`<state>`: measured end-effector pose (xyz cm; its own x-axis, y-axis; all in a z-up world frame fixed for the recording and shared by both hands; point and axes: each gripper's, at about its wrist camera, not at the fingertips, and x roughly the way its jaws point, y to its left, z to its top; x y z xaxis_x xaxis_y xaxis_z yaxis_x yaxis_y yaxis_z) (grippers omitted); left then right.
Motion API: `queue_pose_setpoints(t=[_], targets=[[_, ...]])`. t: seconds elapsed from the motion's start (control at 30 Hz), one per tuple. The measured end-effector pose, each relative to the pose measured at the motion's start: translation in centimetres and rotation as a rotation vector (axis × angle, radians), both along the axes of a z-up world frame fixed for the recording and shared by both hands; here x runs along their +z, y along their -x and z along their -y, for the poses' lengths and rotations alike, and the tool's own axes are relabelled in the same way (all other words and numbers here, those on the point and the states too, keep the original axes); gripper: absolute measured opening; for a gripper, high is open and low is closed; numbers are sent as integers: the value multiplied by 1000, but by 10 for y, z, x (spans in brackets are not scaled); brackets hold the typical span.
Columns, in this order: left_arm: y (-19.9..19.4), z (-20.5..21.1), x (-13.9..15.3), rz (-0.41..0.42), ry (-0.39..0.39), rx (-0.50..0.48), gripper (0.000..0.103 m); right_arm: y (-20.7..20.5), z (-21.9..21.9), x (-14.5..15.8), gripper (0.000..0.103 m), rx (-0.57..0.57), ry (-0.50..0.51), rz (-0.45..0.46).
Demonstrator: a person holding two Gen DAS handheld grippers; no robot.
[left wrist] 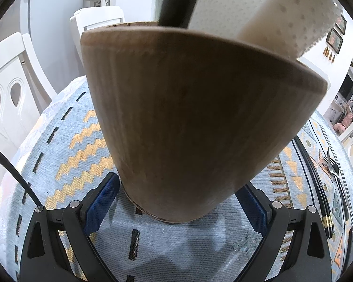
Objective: Organize utensils
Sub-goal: 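Move the right gripper back to the forks and chopsticks pile, then grasp a silver fork by its handle with the right gripper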
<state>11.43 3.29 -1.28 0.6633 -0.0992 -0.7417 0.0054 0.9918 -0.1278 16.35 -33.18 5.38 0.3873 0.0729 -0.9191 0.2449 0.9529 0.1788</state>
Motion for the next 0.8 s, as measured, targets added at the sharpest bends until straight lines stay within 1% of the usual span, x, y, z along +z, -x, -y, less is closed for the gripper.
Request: queue_pose_setpoints(t=[0.1,0.27,0.33,0.4,0.47,0.63,0.73,0.8], targets=[[-1,0,0,-1,0,0,97,-7,1,-19,29,8,34,-42],[-1,0,0,-1,0,0,97,-23,0,-48,26,19,38,-126],[-1,0,-1,-3,0,0,97,-28,0,-54,23,26,46,-139],[-1,1,-1,-3,-1,0,97,-31,0,-57,17,31,70,-148],[-1,1,-1,-3,0,0,97,-36,-1,-61,13,46,88,-156],[-3,1,-2,-8,-3,0,97,-47,1,-80,11,56,106,-229],[-5,1,-4,-11,-4,0,97,-50,2,-80,10,60,114,-218],[-5,0,-5,-11,-4,1,97,-48,1,-78,7,77,121,-206]])
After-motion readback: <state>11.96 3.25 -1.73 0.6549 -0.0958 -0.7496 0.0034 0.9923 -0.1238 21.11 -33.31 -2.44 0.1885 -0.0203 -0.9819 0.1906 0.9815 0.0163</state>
